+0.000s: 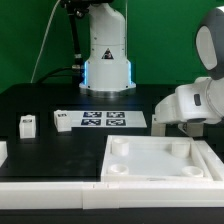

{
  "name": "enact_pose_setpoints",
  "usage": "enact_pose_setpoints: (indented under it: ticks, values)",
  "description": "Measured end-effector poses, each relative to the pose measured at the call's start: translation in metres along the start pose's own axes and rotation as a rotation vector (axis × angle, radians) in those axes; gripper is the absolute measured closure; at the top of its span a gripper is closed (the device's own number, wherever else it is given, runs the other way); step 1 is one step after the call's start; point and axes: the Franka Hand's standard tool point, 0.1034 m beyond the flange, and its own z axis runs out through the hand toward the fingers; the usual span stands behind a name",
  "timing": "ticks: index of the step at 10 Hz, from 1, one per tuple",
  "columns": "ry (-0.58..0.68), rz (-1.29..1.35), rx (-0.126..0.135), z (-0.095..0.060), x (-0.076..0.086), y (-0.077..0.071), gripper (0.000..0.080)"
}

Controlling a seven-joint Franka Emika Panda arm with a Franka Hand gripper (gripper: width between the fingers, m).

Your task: Assemble one leg

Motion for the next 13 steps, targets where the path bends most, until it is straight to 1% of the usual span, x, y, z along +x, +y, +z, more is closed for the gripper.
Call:
enact_pose_setpoints:
  ticks: [2, 3, 4, 5, 6, 11, 12, 13]
  values:
    - [0.000, 0.003, 0.003, 0.001, 0.002, 0.004, 0.0150]
    - [0.000, 0.006, 0.005, 0.001, 0.002, 0.006, 0.0238]
    - [0.000, 0.005, 0.004, 0.001, 0.002, 0.005, 0.0373]
    - [0.000, 0.005, 0.004, 0.001, 0.002, 0.005, 0.0373]
    - [0.000, 0.005, 0.004, 0.001, 0.002, 0.005, 0.0511]
    - [0.000, 0.005, 0.004, 0.001, 0.002, 0.005, 0.0511]
    - [-0.004, 0.006, 0.004, -0.002, 0.000, 0.006, 0.0511]
    - [0.001, 0.008, 0.005, -0.016, -0.007, 0.008, 0.0509]
